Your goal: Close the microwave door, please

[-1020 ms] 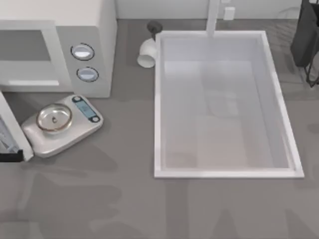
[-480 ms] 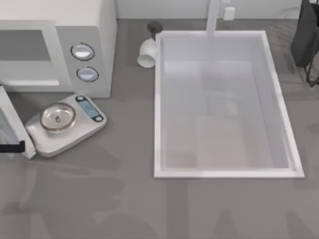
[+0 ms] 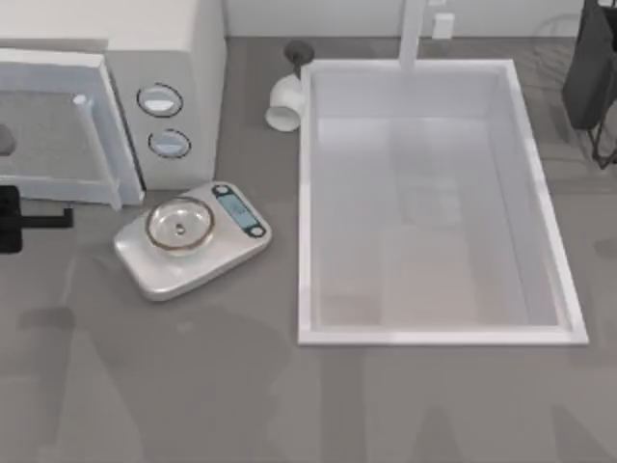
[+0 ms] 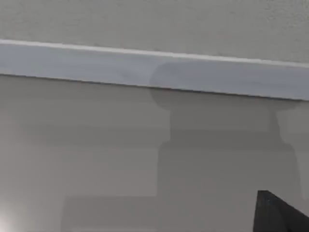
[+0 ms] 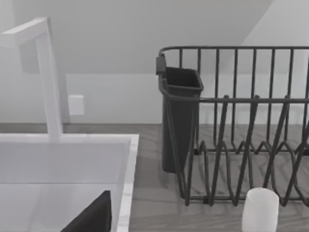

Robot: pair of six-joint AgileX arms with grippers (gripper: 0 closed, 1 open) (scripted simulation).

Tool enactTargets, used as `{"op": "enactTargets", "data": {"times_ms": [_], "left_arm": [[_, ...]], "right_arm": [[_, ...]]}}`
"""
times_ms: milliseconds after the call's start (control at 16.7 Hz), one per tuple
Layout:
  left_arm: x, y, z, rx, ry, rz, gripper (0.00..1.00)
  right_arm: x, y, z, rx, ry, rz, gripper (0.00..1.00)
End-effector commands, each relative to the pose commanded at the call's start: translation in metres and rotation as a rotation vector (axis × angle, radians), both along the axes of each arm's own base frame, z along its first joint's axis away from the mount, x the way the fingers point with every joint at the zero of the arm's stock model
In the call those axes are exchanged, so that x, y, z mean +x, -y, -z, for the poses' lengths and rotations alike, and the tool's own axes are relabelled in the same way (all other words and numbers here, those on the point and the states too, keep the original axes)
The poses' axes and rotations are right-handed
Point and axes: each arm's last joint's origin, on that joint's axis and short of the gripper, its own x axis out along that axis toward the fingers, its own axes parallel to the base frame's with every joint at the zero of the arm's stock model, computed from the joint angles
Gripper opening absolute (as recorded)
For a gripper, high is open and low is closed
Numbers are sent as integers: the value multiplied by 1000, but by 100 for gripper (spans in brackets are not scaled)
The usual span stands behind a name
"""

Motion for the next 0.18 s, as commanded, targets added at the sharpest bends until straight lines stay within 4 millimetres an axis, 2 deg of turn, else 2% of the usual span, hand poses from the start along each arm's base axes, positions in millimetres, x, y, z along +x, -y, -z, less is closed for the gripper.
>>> {"op": "enactTargets", "data": {"times_ms": [180], "left_arm": [[7,1,0,1,9,0,0]], "right_arm": [[0,0,0,0,0,0,100]]}}
